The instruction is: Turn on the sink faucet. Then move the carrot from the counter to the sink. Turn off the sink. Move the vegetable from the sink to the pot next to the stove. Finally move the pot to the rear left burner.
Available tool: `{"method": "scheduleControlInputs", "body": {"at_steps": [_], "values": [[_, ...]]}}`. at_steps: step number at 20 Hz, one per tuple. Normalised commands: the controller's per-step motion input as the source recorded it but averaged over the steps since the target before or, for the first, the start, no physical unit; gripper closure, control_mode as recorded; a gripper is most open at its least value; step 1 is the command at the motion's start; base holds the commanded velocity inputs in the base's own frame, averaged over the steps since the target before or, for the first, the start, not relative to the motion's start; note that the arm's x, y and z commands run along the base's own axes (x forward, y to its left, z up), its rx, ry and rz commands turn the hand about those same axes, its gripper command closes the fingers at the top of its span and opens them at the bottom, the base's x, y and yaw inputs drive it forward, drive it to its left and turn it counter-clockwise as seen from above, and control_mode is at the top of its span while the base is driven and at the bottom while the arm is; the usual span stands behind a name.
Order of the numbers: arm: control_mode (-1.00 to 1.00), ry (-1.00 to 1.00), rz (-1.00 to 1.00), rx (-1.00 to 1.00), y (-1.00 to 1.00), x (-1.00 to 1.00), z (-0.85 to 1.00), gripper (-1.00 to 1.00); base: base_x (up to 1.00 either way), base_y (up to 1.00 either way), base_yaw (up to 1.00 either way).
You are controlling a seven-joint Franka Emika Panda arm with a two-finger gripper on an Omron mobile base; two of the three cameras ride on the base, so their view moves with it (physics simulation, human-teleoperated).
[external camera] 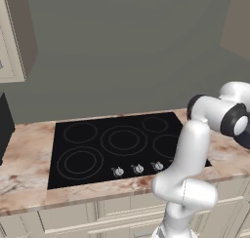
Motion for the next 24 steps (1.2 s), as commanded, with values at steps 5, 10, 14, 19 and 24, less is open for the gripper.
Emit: {"method": "scheduleControlInputs", "body": {"at_steps": [5, 10, 14, 19, 24], "values": [[-1.00, -0.06, -0.10, 0.00, 0.00, -0.41, 0.26, -1.00, 0.00, 0.00, 0.00], [-1.00, 0.01, -0.17, 0.03, -0.10, -0.25, -0.01, -1.00, 0.00, 0.00, 0.00], [-1.00, 0.04, -0.12, 0.04, -0.28, -0.02, -0.02, -1.00, 0.00, 0.00, 0.00], [-1.00, 0.05, -0.08, 0.00, -0.20, 0.06, -0.05, -1.00, 0.00, 0.00, 0.00], [-1.00, 0.03, -0.01, 0.00, -0.08, 0.13, -0.25, -1.00, 0.00, 0.00, 0.00]]}}
